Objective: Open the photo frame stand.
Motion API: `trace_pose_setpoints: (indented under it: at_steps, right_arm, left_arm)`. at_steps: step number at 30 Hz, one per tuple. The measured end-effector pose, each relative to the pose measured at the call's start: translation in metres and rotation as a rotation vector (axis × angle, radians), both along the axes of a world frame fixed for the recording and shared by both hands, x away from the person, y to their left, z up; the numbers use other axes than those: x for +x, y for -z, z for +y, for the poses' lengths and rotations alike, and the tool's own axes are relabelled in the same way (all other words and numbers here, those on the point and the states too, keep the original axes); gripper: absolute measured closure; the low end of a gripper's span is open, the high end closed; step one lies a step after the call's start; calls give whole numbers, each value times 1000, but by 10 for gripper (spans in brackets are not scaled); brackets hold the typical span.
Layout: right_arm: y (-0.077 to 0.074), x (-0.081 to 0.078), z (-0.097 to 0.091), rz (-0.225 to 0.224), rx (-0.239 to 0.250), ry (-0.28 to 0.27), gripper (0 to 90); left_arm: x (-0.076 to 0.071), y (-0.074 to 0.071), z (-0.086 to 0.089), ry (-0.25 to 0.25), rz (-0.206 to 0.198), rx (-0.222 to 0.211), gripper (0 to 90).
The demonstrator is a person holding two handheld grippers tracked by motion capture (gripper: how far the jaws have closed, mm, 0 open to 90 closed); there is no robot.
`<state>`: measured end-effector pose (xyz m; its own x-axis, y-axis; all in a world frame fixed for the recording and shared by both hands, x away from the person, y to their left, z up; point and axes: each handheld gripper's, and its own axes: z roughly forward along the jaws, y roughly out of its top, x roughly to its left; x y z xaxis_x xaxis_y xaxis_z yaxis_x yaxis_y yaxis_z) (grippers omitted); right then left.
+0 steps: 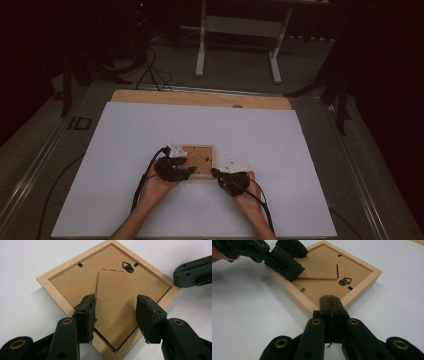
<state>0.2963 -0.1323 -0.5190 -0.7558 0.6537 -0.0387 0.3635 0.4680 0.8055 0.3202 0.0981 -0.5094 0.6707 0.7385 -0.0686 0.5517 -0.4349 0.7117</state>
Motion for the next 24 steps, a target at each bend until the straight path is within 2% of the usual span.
trace_pose_setpoints:
  at_steps: [7,14,18,24]
  right_arm:
    - [0,0,0,1,-2,-1,899]
    - [0,0,0,0,-3,-1,899]
    - [0,0,0,-3,-4,-1,900]
    - [0,0,0,-4,-5,-1,900]
  left_arm:
    - [0,-4,-1,-6,6,3,511]
    - [3,-20,-5,-9,-8,7,511]
    - [5,-27,-7,-13,-7,-10,511]
    - [5,-25,-6,-11,5,-9,508]
